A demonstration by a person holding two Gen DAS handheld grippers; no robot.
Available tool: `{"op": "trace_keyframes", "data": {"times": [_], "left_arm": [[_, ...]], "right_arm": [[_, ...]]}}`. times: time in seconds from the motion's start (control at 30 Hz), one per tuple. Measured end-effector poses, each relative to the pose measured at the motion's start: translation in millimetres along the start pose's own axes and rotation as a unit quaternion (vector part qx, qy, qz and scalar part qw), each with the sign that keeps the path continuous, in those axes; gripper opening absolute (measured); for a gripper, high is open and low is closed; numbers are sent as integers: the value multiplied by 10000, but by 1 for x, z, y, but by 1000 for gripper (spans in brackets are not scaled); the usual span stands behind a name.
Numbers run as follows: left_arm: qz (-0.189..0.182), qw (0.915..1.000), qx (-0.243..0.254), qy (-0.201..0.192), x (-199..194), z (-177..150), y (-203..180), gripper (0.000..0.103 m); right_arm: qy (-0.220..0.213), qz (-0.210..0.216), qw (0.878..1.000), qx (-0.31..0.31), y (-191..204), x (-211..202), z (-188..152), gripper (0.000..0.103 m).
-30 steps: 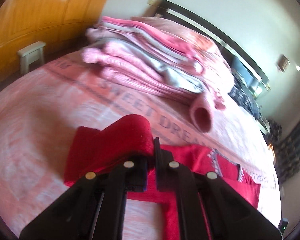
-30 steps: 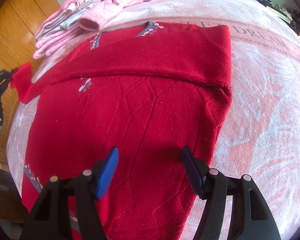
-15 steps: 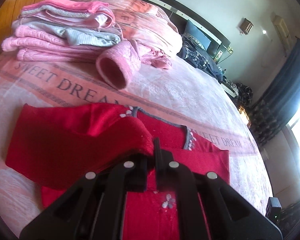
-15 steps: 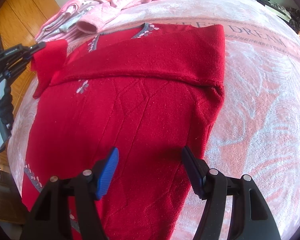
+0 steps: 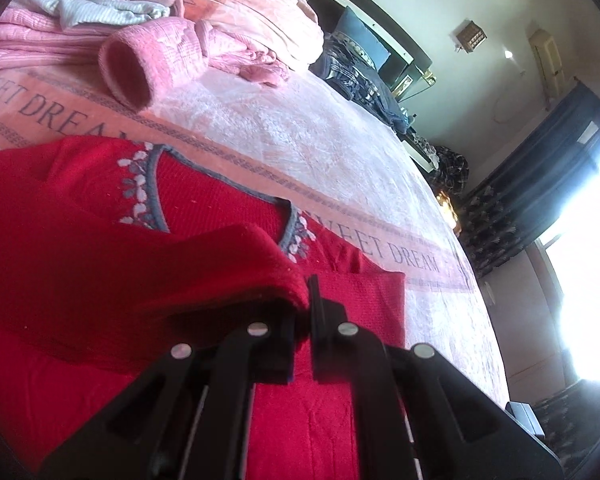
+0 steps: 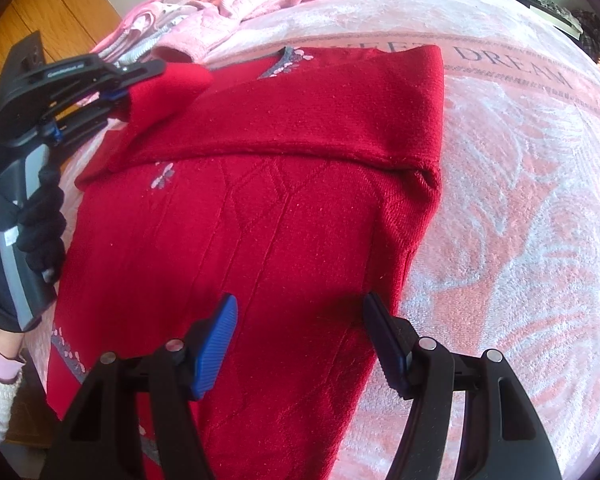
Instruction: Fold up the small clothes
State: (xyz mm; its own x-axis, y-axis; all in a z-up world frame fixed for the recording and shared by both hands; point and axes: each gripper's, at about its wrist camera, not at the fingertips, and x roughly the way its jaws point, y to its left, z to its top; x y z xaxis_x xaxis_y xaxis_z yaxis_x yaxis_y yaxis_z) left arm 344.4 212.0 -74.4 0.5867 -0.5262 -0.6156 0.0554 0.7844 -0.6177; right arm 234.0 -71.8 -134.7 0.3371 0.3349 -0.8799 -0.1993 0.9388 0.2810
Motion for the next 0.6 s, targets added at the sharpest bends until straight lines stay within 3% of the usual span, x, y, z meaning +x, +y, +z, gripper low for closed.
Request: {"op": "trace_keyframes", "data": {"times": [0.17, 0.23, 0.33, 0.43, 0.5, 0.6], "left_arm": [[-89, 9993, 58, 371, 33, -15, -11, 4], [-169, 9973, -50, 710, 51, -21, -5, 16], [-295, 9911, -228, 1277, 71, -34, 7, 18], [-378, 9901, -188, 1340, 58, -40, 16, 23], [-279, 9911, -95, 1298, 36, -43, 24, 32], [-64, 9939, -23, 1099, -3, -41, 46, 34]], "right_arm": [[-4, -8, 10000, 22, -1, 1, -1, 66], [6, -14, 10000, 19, -1, 1, 0, 66], [28, 8, 10000, 34, -2, 1, 0, 66], [54, 60, 9999, 64, -4, 2, 1, 66], [93, 99, 9999, 107, -6, 2, 3, 66], [83, 64, 9998, 174, -8, 1, 11, 66]]}}
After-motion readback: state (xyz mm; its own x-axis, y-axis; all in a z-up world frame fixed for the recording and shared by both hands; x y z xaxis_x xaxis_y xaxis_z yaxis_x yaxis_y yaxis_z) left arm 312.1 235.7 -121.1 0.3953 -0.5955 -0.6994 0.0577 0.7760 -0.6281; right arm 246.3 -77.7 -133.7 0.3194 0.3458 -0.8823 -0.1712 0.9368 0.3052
